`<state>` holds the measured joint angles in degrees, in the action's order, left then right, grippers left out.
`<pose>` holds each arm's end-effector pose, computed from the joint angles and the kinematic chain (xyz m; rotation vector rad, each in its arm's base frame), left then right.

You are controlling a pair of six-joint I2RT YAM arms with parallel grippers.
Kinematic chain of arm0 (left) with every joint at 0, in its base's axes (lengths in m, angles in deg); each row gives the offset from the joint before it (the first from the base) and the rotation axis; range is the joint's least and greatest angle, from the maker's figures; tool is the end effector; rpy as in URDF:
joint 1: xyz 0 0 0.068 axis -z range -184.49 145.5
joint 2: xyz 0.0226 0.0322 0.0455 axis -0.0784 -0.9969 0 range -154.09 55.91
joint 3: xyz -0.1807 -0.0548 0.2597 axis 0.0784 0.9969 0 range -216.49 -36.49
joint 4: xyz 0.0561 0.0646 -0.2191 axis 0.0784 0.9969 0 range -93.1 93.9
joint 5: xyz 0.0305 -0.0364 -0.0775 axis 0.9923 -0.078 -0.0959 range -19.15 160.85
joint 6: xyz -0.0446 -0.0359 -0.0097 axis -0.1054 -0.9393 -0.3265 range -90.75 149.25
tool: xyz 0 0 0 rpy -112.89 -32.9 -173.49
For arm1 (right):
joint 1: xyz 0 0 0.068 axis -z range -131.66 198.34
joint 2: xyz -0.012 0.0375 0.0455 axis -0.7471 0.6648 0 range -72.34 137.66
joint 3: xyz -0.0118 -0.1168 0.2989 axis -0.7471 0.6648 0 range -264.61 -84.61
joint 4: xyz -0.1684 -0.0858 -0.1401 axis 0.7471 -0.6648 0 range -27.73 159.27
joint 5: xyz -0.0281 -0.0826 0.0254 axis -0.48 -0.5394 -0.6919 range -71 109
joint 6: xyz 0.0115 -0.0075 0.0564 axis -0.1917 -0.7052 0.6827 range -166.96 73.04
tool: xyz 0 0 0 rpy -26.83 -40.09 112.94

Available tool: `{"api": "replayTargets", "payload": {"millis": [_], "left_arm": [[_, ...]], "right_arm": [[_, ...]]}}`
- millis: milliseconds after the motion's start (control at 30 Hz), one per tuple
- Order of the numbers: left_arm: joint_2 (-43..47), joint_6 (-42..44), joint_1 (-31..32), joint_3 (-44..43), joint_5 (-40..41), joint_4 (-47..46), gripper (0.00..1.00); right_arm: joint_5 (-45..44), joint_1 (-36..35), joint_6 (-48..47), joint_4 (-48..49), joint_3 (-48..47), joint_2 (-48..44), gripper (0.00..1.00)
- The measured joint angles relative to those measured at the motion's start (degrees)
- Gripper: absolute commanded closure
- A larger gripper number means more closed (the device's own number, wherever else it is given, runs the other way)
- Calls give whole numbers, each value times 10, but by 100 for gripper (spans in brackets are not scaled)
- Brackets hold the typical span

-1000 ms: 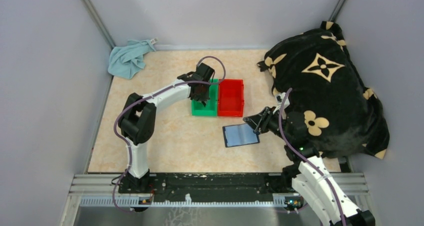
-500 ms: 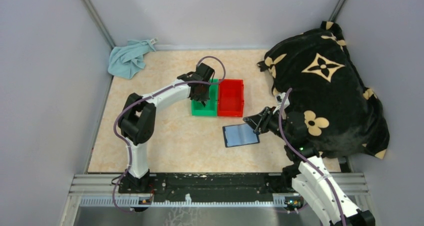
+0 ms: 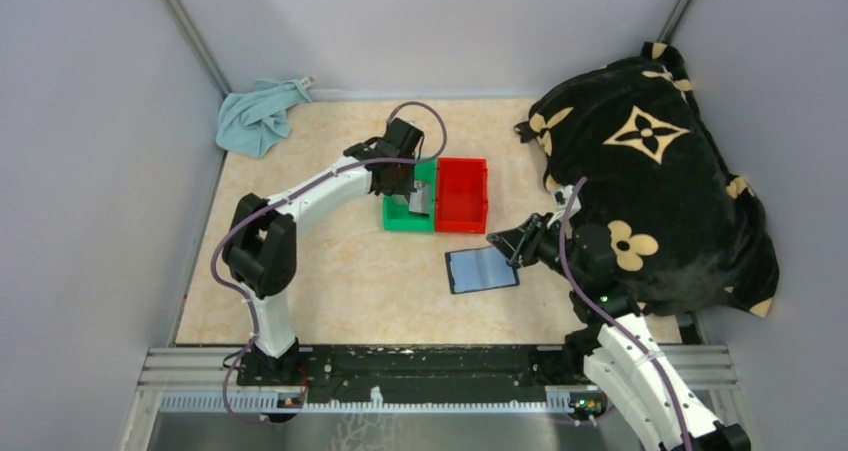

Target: Take the credit cards out of the card holder

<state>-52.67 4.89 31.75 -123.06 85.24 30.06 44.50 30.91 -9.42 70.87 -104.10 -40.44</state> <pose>0.3356 -0.2333 0.2914 0.1598 2.4891 -0.1227 0.0786 0.0433 0.2703 -0.0177 1.8712 1.0713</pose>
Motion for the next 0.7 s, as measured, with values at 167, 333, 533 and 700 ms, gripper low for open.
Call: {"api": "replayTargets", "payload": {"millis": [167, 333, 533, 700], "left_arm": [[33, 0, 0, 9, 2, 0, 92], [120, 5, 12, 84, -12, -44, 87], [257, 10, 96, 247, -47, -181, 64], [299, -5, 167, 363, -58, -271, 63]], "right_arm": [[-5, 0, 0, -8, 0, -4, 60], [-13, 0, 0, -23, 0, -4, 60], [-19, 0, -5, -29, 11, 0, 58], [-47, -17, -28, -59, 22, 30, 54]]}}
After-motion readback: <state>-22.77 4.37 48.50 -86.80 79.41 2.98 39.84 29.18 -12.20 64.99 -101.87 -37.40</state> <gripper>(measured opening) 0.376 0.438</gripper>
